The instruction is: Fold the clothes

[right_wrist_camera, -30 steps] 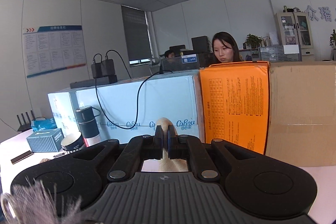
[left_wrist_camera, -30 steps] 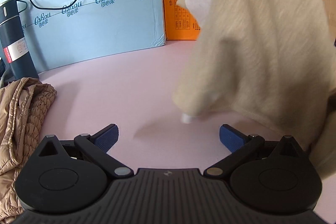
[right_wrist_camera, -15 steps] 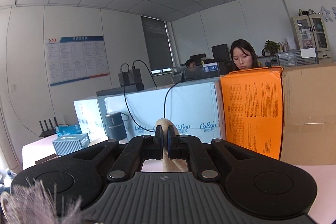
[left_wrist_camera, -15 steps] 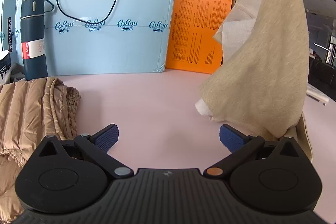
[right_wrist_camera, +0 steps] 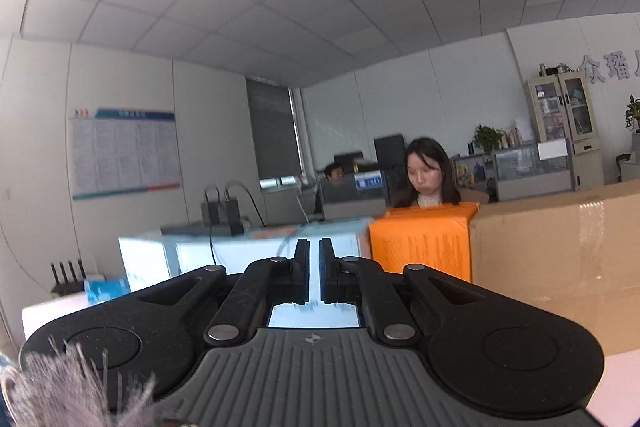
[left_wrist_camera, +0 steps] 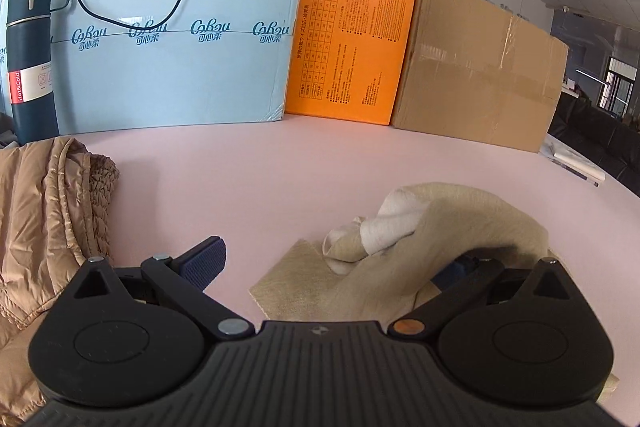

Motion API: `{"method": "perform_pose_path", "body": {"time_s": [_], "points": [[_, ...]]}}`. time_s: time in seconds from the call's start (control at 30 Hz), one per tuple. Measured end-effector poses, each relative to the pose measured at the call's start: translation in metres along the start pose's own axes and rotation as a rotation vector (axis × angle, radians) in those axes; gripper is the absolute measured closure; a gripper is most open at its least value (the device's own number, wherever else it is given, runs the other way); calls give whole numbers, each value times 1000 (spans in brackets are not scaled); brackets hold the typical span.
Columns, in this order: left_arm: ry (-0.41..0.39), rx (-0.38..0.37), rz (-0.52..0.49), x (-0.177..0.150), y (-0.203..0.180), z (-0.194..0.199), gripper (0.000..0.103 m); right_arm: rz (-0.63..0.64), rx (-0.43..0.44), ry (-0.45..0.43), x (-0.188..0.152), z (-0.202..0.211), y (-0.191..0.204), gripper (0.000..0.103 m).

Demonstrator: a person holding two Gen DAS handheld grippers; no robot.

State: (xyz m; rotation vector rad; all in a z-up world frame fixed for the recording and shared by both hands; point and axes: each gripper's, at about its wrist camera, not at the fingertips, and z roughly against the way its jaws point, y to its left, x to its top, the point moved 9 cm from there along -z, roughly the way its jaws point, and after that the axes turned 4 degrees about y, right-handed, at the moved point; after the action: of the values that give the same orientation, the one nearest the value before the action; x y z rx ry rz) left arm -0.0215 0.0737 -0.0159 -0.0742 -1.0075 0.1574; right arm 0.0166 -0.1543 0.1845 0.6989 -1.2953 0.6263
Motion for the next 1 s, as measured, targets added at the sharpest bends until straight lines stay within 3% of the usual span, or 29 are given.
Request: {"method": "perform_pose_path", "body": {"time_s": [0.03,0.07,0.17,0.37,0.47,0.53,0.57,0.6,0.63,0.67,0.8,1.0], "points": [[10,-3,-10,-4,-1,0,0,28,-30,56,-18,-1,-5,53],[20,-6,-20,-6,-1,-2,0,57,-60,113,-36,-3,-10,45],[62,17,-50,-15,3,-5,0,114,-142,298,-109,-9,-28,44],[102,13,-117,-25,-8,-11,0,-192,-130,507,-220,-20,-73,44],[93,37,-142,-23,-12,-12,0,-195,-170,555,-245,-28,-71,44],[72,44,-170,-22,-16,-12,1,-125,-170,576,-249,-35,-65,49],[56,45,-189,-21,-19,-11,21,-99,-156,577,-250,-38,-60,57],[51,40,-213,-20,-23,-11,61,-78,-133,573,-251,-41,-52,85],[47,35,-236,-19,-27,-11,80,-56,-110,570,-252,-45,-45,98],[50,41,-242,-18,-30,-12,93,-58,-99,564,-252,-47,-40,98],[-53,52,-258,11,-33,4,94,-104,-73,447,-225,-42,-41,98],[-227,95,-244,101,-21,57,94,-142,-97,217,-134,-2,-66,98]]}}
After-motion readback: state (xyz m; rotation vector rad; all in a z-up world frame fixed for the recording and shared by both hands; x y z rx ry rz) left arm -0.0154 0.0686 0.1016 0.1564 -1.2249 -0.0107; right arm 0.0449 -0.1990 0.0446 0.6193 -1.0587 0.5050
